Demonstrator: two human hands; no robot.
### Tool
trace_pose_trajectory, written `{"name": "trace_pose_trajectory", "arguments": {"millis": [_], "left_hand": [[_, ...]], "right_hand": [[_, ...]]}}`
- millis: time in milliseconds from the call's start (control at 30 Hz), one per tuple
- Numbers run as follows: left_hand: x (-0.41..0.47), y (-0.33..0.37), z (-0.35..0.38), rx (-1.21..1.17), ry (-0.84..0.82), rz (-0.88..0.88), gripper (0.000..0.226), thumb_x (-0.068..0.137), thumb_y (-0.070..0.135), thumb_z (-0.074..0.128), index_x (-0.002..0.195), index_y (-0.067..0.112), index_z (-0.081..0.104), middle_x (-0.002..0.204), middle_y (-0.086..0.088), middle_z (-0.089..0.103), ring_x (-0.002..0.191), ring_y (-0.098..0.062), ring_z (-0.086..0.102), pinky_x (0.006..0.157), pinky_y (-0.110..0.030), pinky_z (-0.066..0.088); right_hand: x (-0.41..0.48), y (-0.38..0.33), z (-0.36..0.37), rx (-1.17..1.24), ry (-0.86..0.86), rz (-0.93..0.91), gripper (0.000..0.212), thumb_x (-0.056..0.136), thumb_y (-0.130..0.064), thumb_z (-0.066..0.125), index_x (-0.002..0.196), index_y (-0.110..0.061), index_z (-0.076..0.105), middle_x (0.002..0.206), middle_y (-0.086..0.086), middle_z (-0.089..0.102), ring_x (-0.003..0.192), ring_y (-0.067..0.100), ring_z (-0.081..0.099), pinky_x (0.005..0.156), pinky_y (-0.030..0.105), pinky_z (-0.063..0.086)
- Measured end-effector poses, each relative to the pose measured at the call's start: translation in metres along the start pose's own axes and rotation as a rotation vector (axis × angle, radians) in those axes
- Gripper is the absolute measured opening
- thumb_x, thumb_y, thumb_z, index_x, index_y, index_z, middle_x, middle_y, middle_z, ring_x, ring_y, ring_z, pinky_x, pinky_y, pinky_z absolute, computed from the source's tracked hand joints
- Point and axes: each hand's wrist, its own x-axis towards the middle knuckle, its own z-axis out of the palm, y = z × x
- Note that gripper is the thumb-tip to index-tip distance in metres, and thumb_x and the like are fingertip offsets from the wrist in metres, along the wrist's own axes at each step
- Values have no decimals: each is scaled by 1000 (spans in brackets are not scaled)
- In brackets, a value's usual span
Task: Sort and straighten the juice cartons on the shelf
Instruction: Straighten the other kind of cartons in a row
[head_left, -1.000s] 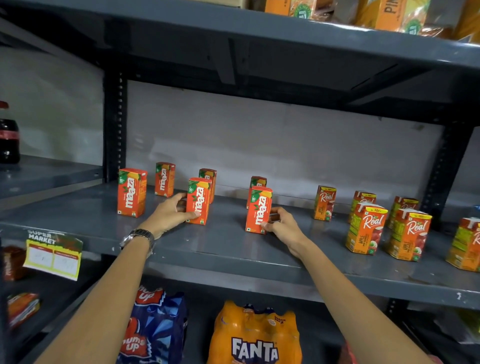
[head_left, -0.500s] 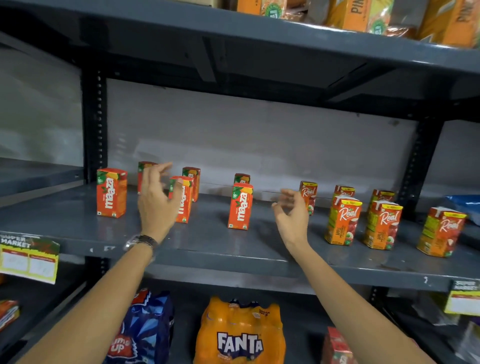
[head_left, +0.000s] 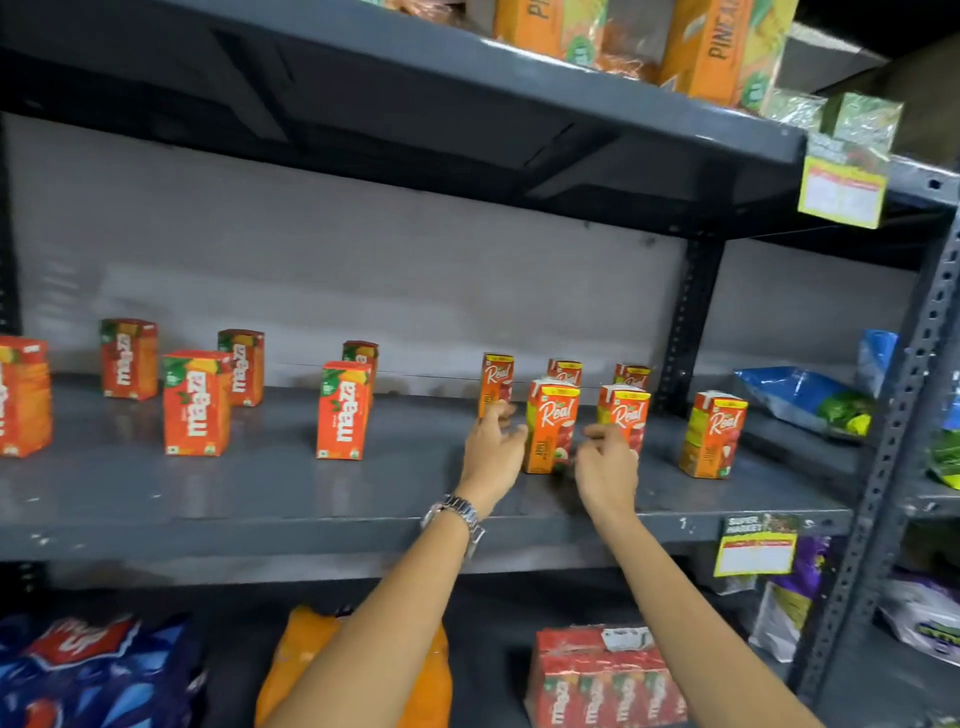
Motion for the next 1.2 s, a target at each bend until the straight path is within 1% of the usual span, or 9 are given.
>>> {"name": "trace_pose_trajectory", "arguments": {"millis": [67,100,200,300,400,667,800,933,1200], "left_hand": [[3,-7,-2,-28,-13,-46,35,92,20,49,127,17,47,129,-5,51,111,-16,51,97,-38,45],[3,-9,-4,-68,-6,-61,33,93,18,49,126,17,47,127,-5,52,111,-17,52,96,-41,47],[2,-9,-6,-137,4,-68,28,94,11,46,121,15,51,114,-2,52,102,-14,52,85,-34,51],[-1,-7,-4,-82,26,-34,22,94,12,46,115,13,53,103,0,53,97,-14,54,78,-29,52],[0,-8,-4,-31,66,-30,20,93,13,48,112,14,53,100,0,54,98,-16,56,85,-36,53],[-2,-5,-4,42,78,-30,23,94,14,47,116,13,52,104,0,54,103,-19,56,91,-41,51],[-4,-3,-3,65,81,-28,24,94,15,47,117,13,51,105,-1,54,106,-21,56,90,-40,52],[-4,-4,-3,89,85,-14,24,94,16,47,118,13,50,118,-7,57,108,-22,56,90,-41,52],[-4,-5,-3,93,99,-9,24,93,16,49,117,12,51,119,-9,58,107,-23,58,89,-43,53]], "right_hand": [[1,1,0,-32,-48,-12,29,85,-10,45,109,-12,59,109,14,67,101,32,59,84,35,45],[1,1,1,-48,-54,-14,27,85,-11,47,108,-12,61,109,13,67,101,31,59,82,33,43],[-1,0,3,-87,-53,-49,22,83,-17,54,102,-13,65,102,10,70,96,28,63,73,28,42],[1,2,6,-107,-125,-89,21,83,-20,56,101,-19,68,99,3,73,93,23,65,74,30,50],[2,3,5,-120,-153,-104,26,83,-19,57,106,-21,70,102,1,73,93,19,66,74,29,52],[0,4,1,-116,-161,-131,25,85,-16,59,107,-18,70,107,2,73,96,19,66,76,30,52],[0,5,1,-100,-167,-135,24,85,-15,60,106,-17,71,105,3,73,95,19,66,80,33,54],[0,5,1,-90,-164,-120,24,86,-16,59,106,-17,71,106,3,73,96,20,66,80,34,54],[1,6,1,-82,-169,-103,23,85,-16,61,106,-16,71,108,4,73,97,20,66,84,36,55]]}}
